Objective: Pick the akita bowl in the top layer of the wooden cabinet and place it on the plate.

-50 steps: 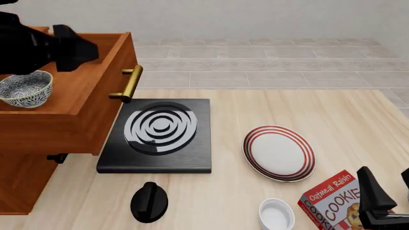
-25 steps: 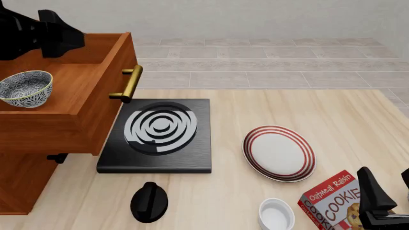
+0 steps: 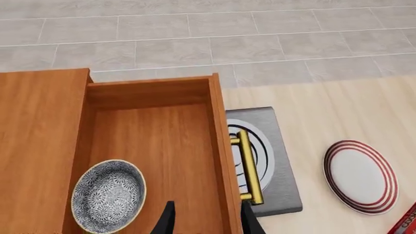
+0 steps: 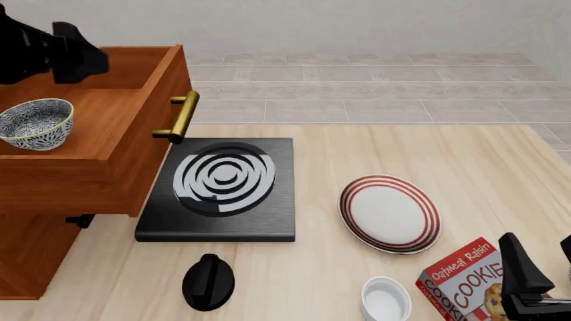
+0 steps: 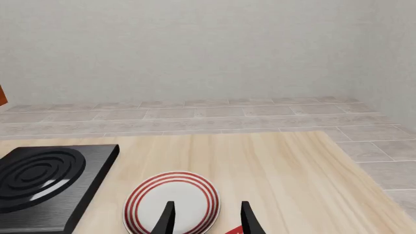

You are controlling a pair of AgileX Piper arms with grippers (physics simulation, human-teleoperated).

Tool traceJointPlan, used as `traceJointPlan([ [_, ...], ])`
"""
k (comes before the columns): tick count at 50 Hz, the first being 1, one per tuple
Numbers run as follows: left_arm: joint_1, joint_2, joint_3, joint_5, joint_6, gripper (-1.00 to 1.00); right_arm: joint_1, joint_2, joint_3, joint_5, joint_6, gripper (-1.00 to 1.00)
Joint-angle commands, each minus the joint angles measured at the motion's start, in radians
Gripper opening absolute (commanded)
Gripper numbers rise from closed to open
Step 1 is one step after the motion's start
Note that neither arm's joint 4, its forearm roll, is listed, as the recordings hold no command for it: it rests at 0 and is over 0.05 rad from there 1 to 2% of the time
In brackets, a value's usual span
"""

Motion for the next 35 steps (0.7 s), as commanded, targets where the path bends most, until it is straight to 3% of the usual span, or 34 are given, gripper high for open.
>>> traceJointPlan([
  [1, 0.043, 0.031, -0.011, 0.027, 0.027, 1.00, -0.001, -0.002, 0.000, 0.001, 0.002, 1.00],
  [15, 0.113, 0.057, -0.029, 0.040, 0.071, 1.00, 0.000, -0.001, 0.000, 0.002, 0.001, 1.00],
  [35, 0.163, 0.111, -0.029, 0.037, 0.042, 1.00, 0.000, 0.006, 0.000, -0.003, 0.002, 1.00],
])
